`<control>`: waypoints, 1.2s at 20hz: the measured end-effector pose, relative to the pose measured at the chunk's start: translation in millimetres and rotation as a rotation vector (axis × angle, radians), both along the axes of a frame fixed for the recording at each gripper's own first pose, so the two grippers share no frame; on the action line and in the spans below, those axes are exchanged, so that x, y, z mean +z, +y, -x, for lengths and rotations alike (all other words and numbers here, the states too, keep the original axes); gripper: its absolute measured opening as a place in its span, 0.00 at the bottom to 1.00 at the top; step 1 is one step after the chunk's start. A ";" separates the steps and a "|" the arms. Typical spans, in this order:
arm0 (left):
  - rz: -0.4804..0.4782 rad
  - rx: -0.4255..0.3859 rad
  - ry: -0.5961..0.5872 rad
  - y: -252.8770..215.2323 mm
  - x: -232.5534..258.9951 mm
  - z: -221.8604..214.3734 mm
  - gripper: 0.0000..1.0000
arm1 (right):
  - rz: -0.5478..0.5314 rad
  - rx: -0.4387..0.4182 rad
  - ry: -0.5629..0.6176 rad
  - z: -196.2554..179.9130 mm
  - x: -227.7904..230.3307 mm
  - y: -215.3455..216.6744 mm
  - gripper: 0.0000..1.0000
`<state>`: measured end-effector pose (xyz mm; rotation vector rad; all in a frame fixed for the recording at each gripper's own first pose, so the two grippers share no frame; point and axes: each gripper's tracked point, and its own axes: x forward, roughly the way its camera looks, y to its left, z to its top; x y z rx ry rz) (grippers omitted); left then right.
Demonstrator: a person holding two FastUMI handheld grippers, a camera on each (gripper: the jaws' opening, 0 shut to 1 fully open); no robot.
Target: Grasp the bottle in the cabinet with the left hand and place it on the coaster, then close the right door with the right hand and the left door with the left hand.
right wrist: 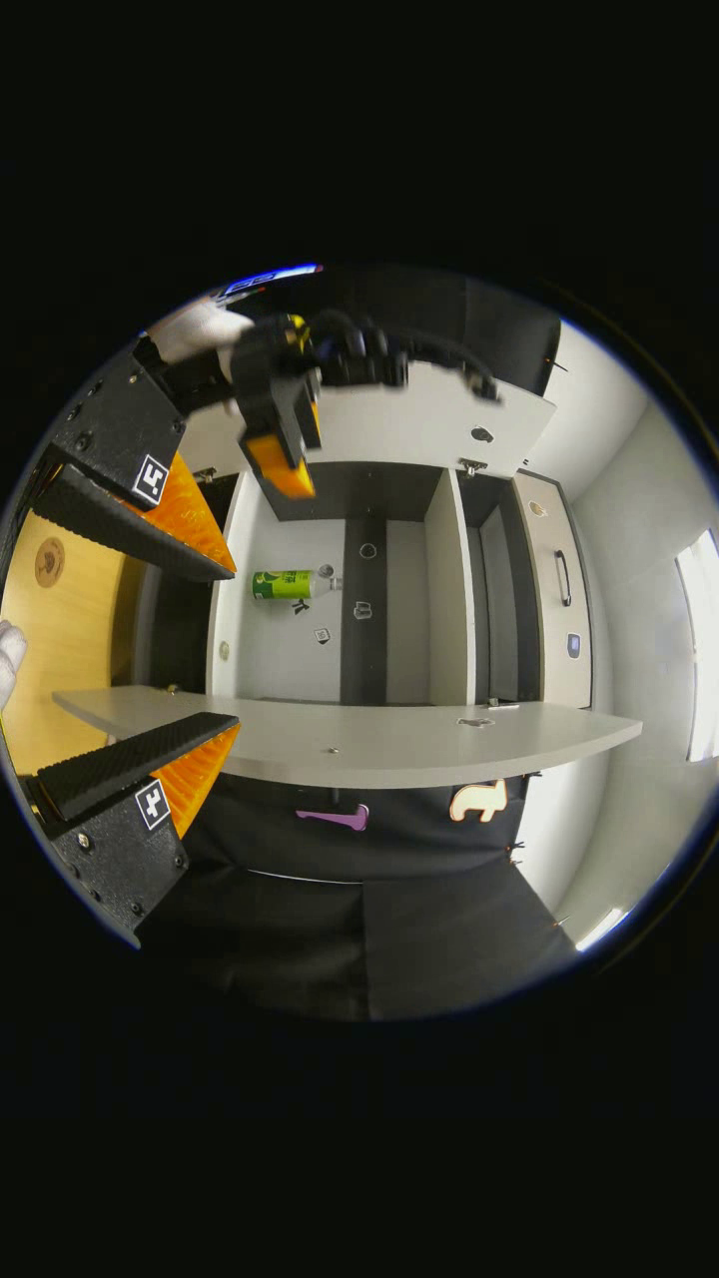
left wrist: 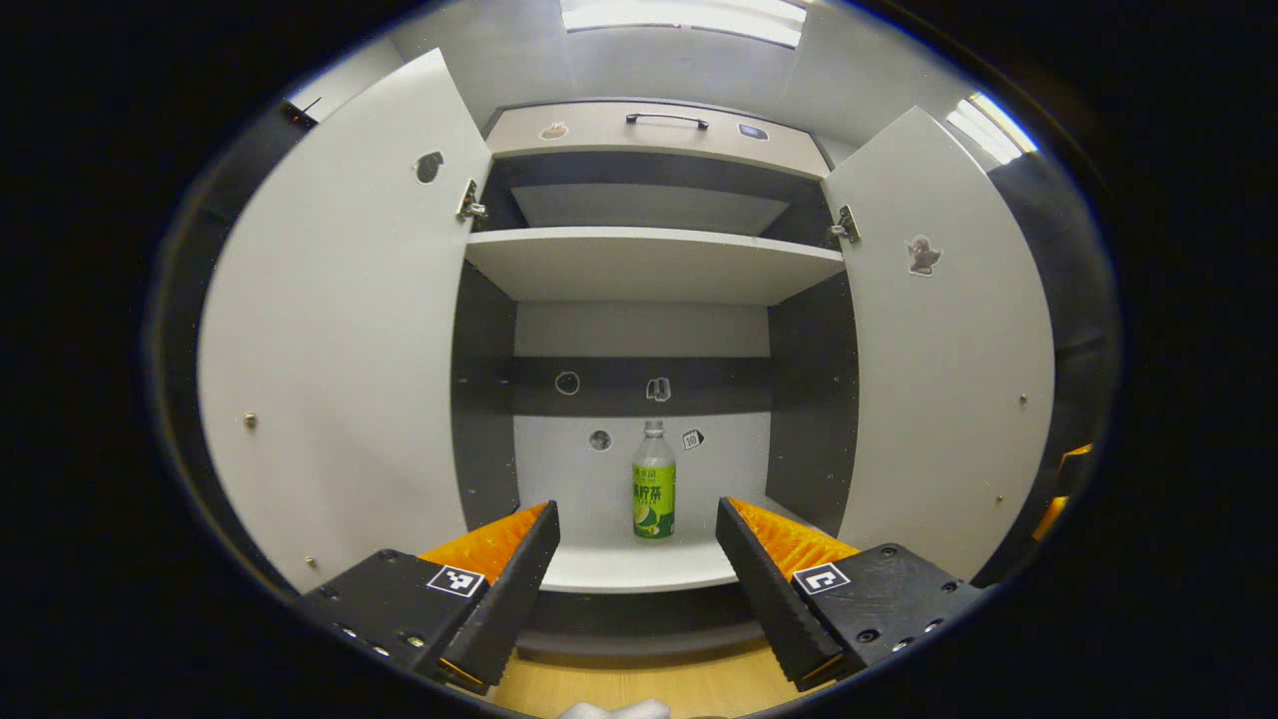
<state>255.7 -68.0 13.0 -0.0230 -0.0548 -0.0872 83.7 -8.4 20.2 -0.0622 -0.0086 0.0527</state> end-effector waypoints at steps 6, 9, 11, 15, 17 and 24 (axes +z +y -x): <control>0.033 0.018 0.005 -29.4 -11.0 -138.7 0.96 | 0.009 0.001 0.003 -10.7 15.5 -5.0 0.82; 0.000 0.076 0.049 -23.5 -33.3 -195.7 0.96 | 0.018 0.016 0.010 -14.9 16.7 2.1 0.82; 0.003 0.097 0.074 -25.3 -49.4 -222.0 0.96 | 0.046 0.014 0.007 -13.5 14.8 4.7 0.82; 0.027 0.087 0.139 -21.3 -79.8 -259.7 0.97 | 0.087 0.006 0.023 -15.0 9.8 5.4 0.82; 0.028 0.077 0.169 -24.5 -89.8 -264.1 0.96 | 0.088 -0.002 0.033 -18.1 8.8 2.4 0.82; -0.004 0.074 0.116 -18.4 -67.0 -236.8 0.73 | 0.105 -0.026 0.007 -10.0 16.5 -2.7 0.82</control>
